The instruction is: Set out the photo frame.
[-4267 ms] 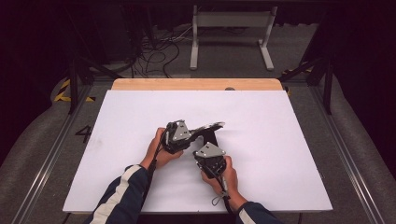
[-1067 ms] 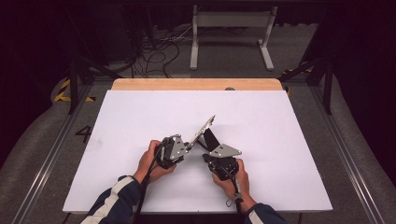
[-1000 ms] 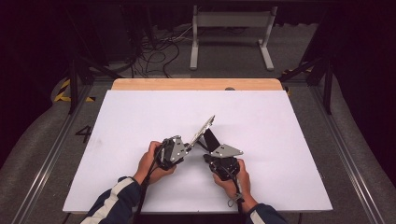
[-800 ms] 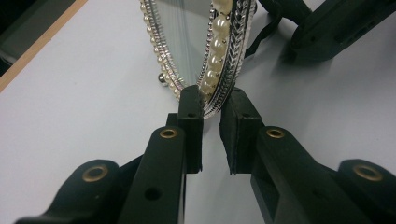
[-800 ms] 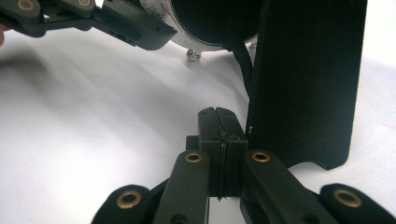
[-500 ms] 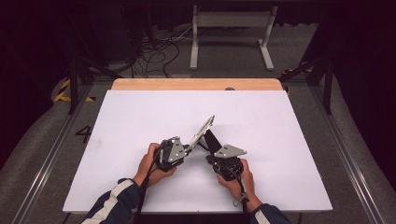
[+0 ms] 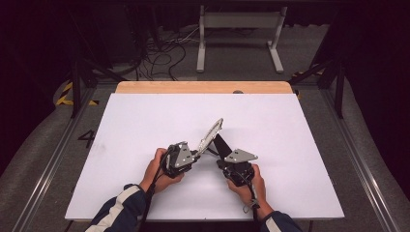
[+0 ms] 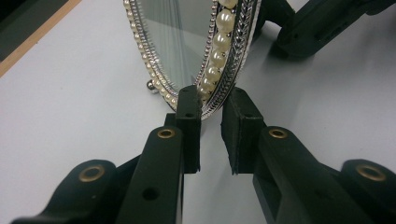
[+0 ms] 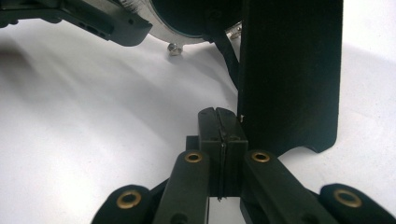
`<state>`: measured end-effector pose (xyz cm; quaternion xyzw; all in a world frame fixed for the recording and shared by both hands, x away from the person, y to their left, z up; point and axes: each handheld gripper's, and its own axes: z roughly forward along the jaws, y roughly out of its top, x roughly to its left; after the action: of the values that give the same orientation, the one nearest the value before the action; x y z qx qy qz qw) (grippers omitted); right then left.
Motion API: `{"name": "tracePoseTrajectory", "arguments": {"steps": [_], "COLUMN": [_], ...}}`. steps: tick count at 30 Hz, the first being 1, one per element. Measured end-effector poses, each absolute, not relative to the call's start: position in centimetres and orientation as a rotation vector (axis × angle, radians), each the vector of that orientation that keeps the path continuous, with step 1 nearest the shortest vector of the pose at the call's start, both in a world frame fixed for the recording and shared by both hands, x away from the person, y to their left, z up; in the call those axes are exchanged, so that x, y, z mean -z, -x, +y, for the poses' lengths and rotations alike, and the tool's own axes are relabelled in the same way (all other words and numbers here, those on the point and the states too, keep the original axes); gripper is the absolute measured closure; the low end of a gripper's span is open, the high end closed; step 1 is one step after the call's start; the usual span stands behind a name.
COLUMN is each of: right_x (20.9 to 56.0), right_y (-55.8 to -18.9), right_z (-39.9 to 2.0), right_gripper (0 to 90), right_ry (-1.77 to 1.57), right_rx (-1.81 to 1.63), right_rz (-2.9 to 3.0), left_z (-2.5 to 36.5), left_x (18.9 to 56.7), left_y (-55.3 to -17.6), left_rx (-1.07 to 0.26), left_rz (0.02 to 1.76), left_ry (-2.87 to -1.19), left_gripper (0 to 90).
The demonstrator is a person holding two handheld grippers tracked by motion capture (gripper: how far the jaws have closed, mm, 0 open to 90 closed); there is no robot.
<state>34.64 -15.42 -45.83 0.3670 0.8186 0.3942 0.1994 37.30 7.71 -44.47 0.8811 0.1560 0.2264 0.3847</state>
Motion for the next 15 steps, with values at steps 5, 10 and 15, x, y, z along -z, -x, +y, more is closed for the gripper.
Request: {"name": "tracePoseTrajectory", "arguments": {"steps": [5,10,15], "right_x": [45.77,45.78,45.78], "right_y": [-34.71,-34.92,-35.12], "right_z": [-15.63,-16.06,-16.35], "right_gripper": [90.0,90.0,90.0], "right_ry": [-1.03,-1.05,-1.071], "right_rx": [-1.09,-1.098,-1.107], "right_rz": [2.285,2.277,2.272], "left_z": [7.5,7.2,7.02], "left_x": [44.44,44.43,44.39], "left_y": [-37.17,-36.94,-36.86], "left_rx": [-0.561,-0.559,-0.553], "left_rz": [0.389,0.38,0.366], "left_ry": [-2.244,-2.243,-2.247], "left_gripper": [77.5,77.0,76.7]}}
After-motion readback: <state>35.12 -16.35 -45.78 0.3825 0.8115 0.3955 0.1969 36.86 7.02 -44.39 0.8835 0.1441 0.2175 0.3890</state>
